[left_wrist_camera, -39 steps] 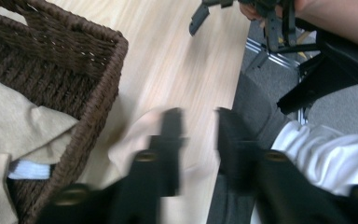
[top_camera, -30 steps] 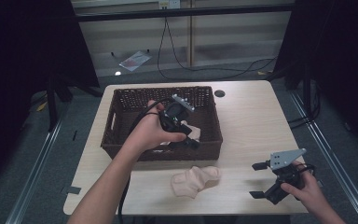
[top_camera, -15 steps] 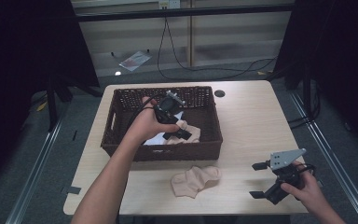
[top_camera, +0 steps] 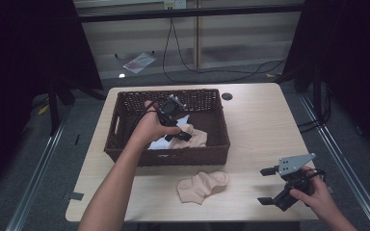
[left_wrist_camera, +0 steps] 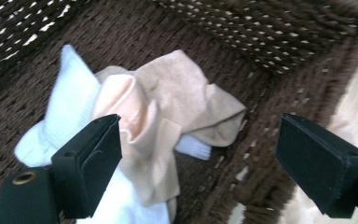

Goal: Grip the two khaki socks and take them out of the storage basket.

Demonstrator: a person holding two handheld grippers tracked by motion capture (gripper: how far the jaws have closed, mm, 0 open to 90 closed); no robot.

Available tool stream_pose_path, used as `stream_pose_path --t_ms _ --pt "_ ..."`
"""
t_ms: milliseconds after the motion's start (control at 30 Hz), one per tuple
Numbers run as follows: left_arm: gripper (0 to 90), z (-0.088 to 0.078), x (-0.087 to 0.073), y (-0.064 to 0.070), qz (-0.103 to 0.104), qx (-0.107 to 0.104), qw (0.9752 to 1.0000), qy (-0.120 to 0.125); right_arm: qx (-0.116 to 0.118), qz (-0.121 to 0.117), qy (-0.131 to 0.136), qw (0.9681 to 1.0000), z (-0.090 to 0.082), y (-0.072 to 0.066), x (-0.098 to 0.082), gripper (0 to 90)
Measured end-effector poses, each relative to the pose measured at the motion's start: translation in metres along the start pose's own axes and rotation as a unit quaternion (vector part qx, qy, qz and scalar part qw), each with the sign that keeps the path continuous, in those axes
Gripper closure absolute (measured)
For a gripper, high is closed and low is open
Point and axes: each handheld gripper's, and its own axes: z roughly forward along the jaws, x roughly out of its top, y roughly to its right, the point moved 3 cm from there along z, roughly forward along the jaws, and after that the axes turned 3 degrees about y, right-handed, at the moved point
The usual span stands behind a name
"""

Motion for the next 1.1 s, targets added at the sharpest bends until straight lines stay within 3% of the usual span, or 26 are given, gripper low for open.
stream_pose_path --t_ms 533,800,933,1000,1067,1100 --pt "13.4 0.024 -0.008 -0.028 -0.034 0.031 0.9984 -0.031 0.004 0.001 0.000 1.0000 0.001 0.000 0.000 2.3" --pt "15.5 0.035 -0.009 -0.035 -0.037 0.034 0.9979 -0.041 0.003 -0.001 -0.001 1.0000 0.000 0.000 0.000 2.3" --pt "21.2 0.040 -0.010 -0.038 -0.039 0.032 0.9978 -0.044 0.002 0.000 0.000 1.0000 0.000 0.000 0.000 2.3" --pt "32.0 0.043 -0.012 -0.040 -0.042 0.031 0.9976 -0.045 0.001 0.000 0.000 1.0000 0.000 0.000 0.000 2.3" --pt "36.1 0.045 -0.014 -0.042 -0.048 0.028 0.9974 -0.045 0.001 0.000 0.000 1.0000 0.000 0.000 0.000 2.3" --pt "44.4 0.046 -0.015 -0.042 -0.050 0.022 0.9976 -0.041 0.002 0.000 0.000 1.0000 0.000 0.000 0.000 2.3"
